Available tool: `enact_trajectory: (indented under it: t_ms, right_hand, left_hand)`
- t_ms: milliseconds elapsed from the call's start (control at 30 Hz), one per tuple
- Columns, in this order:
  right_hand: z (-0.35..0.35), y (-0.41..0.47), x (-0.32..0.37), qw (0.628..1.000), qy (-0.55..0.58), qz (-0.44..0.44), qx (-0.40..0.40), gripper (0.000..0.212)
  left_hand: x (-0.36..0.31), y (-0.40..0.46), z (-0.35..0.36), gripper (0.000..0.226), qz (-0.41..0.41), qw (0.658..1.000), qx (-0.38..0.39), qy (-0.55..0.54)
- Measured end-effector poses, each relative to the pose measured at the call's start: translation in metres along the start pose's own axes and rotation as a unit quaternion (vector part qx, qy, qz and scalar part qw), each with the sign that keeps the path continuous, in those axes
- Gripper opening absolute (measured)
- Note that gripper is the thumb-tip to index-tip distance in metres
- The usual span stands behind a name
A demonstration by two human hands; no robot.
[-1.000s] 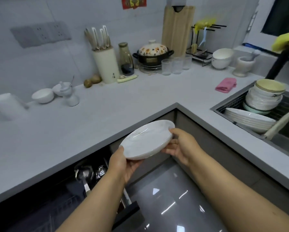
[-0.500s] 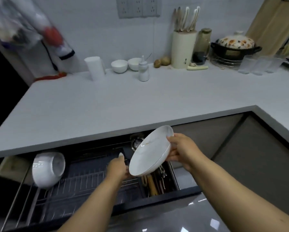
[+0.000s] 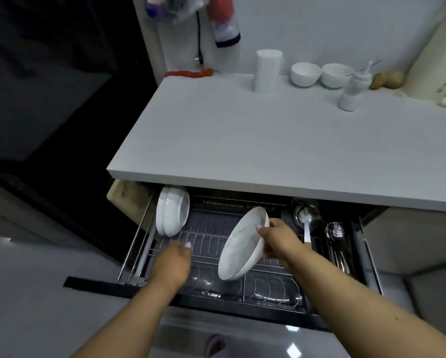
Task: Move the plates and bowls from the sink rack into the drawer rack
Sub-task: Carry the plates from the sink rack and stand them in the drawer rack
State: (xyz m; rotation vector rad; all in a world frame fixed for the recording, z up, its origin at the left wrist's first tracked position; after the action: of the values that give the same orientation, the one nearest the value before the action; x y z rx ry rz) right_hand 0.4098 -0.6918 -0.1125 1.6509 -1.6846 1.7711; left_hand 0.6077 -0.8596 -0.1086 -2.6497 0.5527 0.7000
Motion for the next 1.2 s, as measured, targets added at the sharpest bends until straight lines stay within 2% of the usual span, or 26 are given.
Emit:
enact_trajectory:
  t_ms: [233, 433, 600, 733, 933, 1200]
  right_hand:
    - [0.091, 0.038, 0.012, 0.998, -0.061, -0.005, 0.022, 0.037]
    - [0.140, 0.061, 0.026, 0.996, -0.092, -0.009, 0.014, 0.047]
    - [0.169, 0.078, 0.041, 0.987, -0.151, -0.053, 0.004, 0.054]
    - [0.188, 0.093, 0.043, 0.986, -0.159, -0.047, -0.005, 0.057]
    - [0.206, 0.113, 0.045, 0.984, -0.171, -0.051, -0.024, 0.058]
    - [0.223, 0.120, 0.057, 0.961, -0.255, -0.105, -0.031, 0.058]
  left_hand:
    - [0.049, 0.027, -0.019, 0.044, 0.063, 0.993, -0.022, 0.093]
    - [0.066, 0.035, -0.026, 0.051, 0.078, 0.990, -0.023, 0.116]
    - [0.074, 0.036, -0.021, 0.062, 0.076, 0.990, -0.020, 0.116]
    - [0.075, 0.037, -0.020, 0.065, 0.085, 0.988, -0.026, 0.125]
    - [0.075, 0.037, -0.019, 0.064, 0.083, 0.989, -0.027, 0.117]
    - [0.075, 0.039, -0.019, 0.061, 0.083, 0.988, -0.012, 0.126]
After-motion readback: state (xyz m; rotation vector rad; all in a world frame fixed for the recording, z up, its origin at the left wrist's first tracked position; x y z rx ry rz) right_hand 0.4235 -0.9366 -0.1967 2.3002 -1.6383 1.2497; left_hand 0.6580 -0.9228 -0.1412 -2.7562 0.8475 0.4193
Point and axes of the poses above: each hand's wrist, its own y-axis towards the middle knuckle, its own z-axis out of the palm, x = y × z, the point moved 7 cm from there along y, towards the middle knuckle, and after that the axes turned 11 degrees about -x, right-handed, at the moved point
